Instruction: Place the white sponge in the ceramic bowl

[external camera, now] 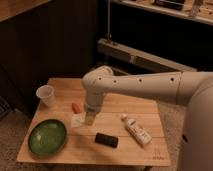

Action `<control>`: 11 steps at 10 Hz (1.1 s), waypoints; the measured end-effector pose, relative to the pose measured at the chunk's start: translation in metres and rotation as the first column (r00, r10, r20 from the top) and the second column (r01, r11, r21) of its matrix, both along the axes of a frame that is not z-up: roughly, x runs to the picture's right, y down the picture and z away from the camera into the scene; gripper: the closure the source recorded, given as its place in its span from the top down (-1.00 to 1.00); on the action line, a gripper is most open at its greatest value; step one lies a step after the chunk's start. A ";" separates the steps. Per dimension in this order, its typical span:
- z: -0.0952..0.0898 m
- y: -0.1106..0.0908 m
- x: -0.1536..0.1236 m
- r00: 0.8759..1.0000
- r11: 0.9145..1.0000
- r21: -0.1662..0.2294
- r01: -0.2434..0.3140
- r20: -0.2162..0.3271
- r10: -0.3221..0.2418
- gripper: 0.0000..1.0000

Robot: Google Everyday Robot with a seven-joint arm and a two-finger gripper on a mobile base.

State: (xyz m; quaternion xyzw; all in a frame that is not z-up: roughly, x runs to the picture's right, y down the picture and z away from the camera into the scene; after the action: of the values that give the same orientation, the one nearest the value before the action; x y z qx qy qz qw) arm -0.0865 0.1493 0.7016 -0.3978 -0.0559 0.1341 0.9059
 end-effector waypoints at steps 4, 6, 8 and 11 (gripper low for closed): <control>-0.008 0.005 -0.020 0.999 0.999 0.007 0.031 0.009 -0.031 -0.92; -0.009 0.012 -0.029 0.998 0.998 0.011 0.067 0.018 -0.067 -0.92; -0.009 0.020 -0.035 0.995 0.995 0.014 0.099 0.021 -0.100 -0.92; -0.020 0.040 -0.055 0.986 0.986 0.019 0.163 0.041 -0.163 -0.92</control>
State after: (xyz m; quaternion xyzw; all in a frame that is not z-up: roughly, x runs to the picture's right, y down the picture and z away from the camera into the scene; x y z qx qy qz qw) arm -0.1411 0.1888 0.6813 -0.3967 -0.0435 0.0506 0.9155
